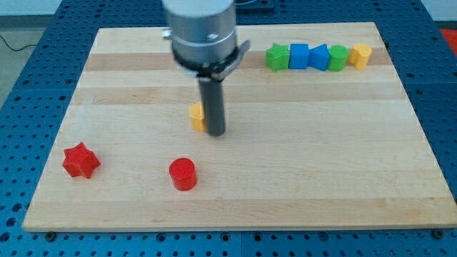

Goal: Move the yellow hexagon diagonally to the bottom left of the green star

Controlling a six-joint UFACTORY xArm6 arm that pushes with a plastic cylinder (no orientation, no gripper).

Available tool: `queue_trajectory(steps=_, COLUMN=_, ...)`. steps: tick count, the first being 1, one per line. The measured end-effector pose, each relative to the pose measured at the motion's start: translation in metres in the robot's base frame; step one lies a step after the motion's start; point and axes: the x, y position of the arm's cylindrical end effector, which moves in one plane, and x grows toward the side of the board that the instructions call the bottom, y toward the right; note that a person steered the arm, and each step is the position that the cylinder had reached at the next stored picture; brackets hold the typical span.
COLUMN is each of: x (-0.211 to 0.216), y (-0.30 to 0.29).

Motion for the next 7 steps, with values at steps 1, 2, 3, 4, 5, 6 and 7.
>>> queue_trajectory(steps=1, x=-0.03, y=0.005)
queue_trajectory(steps=2, x=0.011, y=0.005)
queue_trajectory(steps=3, x=0.04, y=-0.025)
queue_trajectory(steps=4, x=0.013, y=-0.06)
queue_trajectory(steps=5, x=-0.03, y=-0.032)
queue_trajectory(steps=6, x=-0.037, y=-0.026)
queue_trajectory(steps=7, x=-0.011, y=-0.019)
